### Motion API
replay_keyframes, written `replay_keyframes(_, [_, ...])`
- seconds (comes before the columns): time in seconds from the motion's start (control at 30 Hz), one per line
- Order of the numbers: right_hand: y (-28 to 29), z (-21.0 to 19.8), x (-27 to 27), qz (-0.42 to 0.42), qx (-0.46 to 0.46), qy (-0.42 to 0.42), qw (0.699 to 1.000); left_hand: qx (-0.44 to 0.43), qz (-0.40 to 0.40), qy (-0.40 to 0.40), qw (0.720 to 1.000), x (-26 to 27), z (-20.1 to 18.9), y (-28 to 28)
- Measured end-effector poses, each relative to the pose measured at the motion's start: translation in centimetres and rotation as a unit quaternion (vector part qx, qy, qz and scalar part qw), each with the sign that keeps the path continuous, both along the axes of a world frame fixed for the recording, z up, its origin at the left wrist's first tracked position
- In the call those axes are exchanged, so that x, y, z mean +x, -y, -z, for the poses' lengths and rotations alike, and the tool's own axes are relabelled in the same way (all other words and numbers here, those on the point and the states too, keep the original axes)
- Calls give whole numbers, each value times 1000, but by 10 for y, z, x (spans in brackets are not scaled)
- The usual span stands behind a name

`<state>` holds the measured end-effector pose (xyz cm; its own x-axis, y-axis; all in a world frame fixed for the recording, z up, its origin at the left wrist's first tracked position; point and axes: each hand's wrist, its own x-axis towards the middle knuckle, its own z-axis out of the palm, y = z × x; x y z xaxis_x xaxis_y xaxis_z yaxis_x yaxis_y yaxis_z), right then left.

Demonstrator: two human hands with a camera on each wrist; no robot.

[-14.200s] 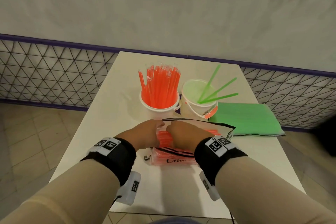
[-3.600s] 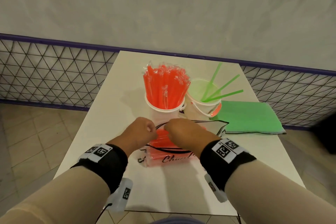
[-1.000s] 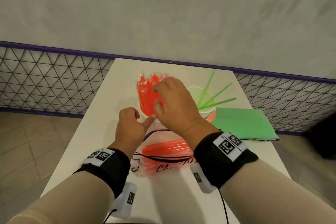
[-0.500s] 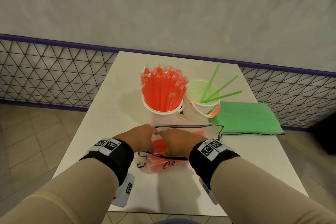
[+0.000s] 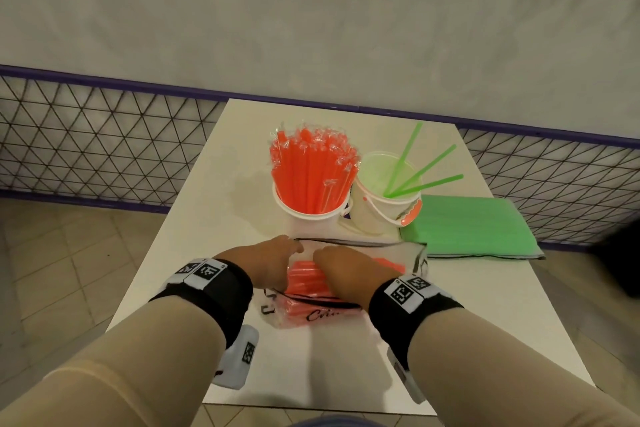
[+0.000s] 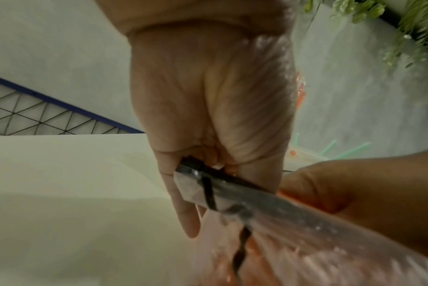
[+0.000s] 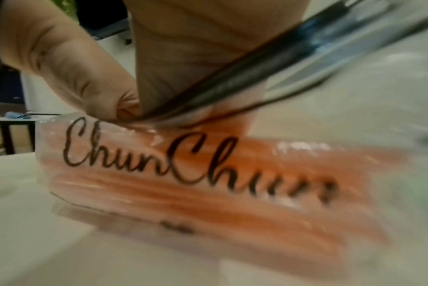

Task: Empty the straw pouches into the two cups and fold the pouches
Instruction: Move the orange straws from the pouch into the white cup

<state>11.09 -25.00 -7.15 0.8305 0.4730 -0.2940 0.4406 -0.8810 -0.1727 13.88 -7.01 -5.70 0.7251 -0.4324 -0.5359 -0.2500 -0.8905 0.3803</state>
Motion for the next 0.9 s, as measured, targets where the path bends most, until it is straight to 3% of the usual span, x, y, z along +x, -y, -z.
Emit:
replay_keyframes(0.2, [10, -23, -2, 36, 135, 30, 990, -67, -52, 7, 996, 2, 1, -7])
replay_keyframes(0.3, [9, -39, 2, 74, 229, 32, 970, -122, -94, -9, 988, 2, -2, -9])
replay_keyframes(0.37, [8, -58, 2, 127, 301, 27, 945, -167, -136, 31, 976, 2, -2, -11])
replay_keyframes(0.43, [7, -84, 0, 188, 409, 17, 893, -238, -220, 102, 941, 0, 5, -15])
replay_keyframes(0.5, [3, -114, -4, 226, 499, 24, 836, -307, -309, 217, 874, -3, 10, -17])
replay_keyframes(0.57, [-4, -135, -1, 239, 560, 51, 792, -332, -323, 324, 825, 0, 9, -14])
replay_keyframes(0.63, [-14, -151, 7, 243, 610, 88, 749, -363, -318, 348, 803, 4, 0, -4])
replay_keyframes(0.7, [-24, -160, 20, 253, 635, 136, 717, -376, -357, 314, 795, 12, -7, 8])
replay_keyframes(0.77, [-32, -160, 32, 265, 644, 164, 699, -383, -420, 232, 789, 21, -10, 18])
replay_keyframes(0.83, [-40, -149, 42, 273, 624, 173, 712, -420, -425, 167, 784, 27, -14, 25])
replay_keyframes(0.9, [-44, -132, 51, 281, 579, 156, 749, -478, -395, 140, 772, 31, -15, 31])
